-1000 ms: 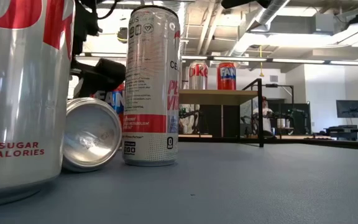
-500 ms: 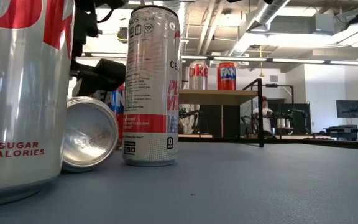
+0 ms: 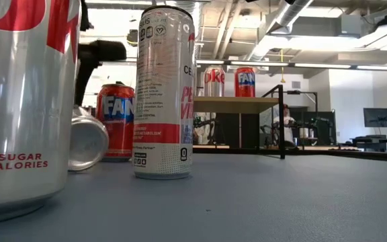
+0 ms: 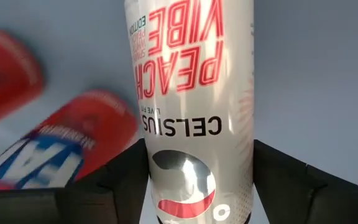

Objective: Place canned beverage on shelf
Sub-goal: Put the left pink soda can on the shelf aligned with the other pink soda can

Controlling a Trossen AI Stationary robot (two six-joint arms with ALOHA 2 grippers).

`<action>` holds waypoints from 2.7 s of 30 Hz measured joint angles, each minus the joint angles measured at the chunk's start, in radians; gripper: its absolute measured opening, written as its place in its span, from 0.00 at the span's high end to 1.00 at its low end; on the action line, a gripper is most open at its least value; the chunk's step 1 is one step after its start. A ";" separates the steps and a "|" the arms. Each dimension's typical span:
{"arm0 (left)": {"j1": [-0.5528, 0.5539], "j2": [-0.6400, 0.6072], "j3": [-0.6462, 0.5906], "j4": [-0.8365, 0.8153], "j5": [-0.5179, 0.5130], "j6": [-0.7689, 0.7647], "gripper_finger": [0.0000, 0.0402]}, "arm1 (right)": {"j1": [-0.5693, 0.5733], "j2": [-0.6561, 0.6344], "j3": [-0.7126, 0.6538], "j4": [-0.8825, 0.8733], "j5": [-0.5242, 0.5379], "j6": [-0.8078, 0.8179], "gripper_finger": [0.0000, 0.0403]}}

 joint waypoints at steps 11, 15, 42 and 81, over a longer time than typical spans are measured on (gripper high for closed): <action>-0.128 -0.004 0.080 -0.193 -0.342 0.041 0.42 | 0.001 0.000 0.000 0.000 0.000 0.000 0.37; -0.162 -0.004 0.080 -0.207 -0.489 0.150 0.42 | 0.001 0.000 0.000 0.002 0.000 0.000 0.37; -0.319 0.006 -0.281 0.074 -1.126 0.716 0.42 | 0.001 0.000 0.000 0.003 -0.001 0.000 0.37; -0.371 0.007 -0.268 0.346 -0.944 0.895 0.28 | -0.001 0.000 0.000 0.003 -0.001 -0.008 0.37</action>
